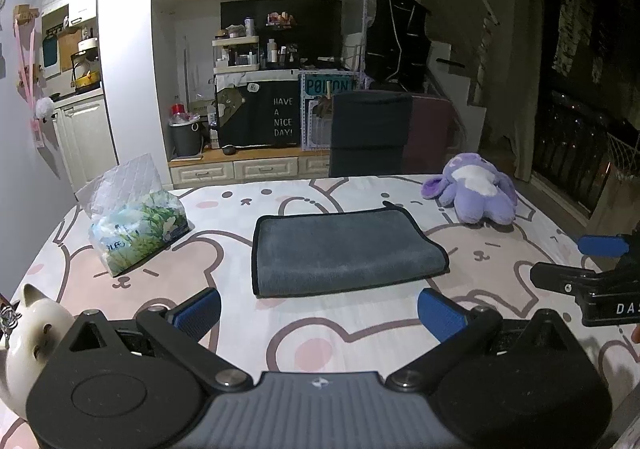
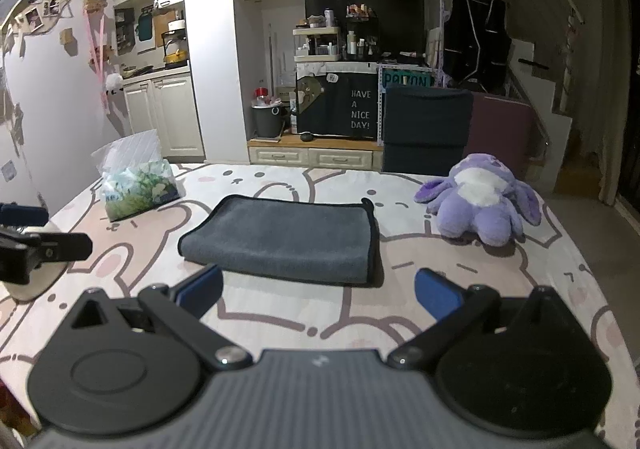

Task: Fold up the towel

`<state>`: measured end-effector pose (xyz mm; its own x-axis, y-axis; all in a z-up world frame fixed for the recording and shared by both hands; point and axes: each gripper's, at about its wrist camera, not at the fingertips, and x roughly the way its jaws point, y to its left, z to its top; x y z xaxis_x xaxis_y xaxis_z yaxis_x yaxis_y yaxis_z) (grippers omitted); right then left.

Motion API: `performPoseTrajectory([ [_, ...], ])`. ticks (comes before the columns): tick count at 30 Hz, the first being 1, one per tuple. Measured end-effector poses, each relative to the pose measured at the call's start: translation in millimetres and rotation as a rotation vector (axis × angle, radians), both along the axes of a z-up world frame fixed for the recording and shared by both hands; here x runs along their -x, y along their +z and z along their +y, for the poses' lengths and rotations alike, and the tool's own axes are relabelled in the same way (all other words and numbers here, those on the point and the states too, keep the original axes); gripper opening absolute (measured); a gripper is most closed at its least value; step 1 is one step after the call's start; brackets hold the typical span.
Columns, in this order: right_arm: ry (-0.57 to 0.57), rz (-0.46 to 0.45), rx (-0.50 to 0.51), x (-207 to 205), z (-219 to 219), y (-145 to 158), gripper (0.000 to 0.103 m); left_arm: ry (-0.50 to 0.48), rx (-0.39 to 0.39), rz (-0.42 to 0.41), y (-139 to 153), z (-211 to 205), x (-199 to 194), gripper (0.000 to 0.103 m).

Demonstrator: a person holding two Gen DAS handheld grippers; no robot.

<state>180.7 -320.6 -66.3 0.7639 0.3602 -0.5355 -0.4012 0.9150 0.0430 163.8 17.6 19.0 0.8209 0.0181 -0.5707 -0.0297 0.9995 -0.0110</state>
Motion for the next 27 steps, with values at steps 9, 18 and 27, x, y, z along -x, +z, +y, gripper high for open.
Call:
performPoseTrajectory([
  [9, 0.022, 0.0, 0.006, 26.2, -5.4, 0.7, 0.103, 0.005, -0.005, 0.003, -3.6, -0.2, 16.6, 0.103],
  [18, 0.04, -0.006, -0.011, 48.2, -11.5, 3.1, 0.103, -0.003, -0.034, -0.009, -7.8, -6.8, 40.9, 0.103],
  [27, 0.046, -0.015, -0.01, 64.7, -14.3, 6.0, 0.103, -0.026, -0.052, -0.028, -7.7, -14.5, 60.4, 0.102],
])
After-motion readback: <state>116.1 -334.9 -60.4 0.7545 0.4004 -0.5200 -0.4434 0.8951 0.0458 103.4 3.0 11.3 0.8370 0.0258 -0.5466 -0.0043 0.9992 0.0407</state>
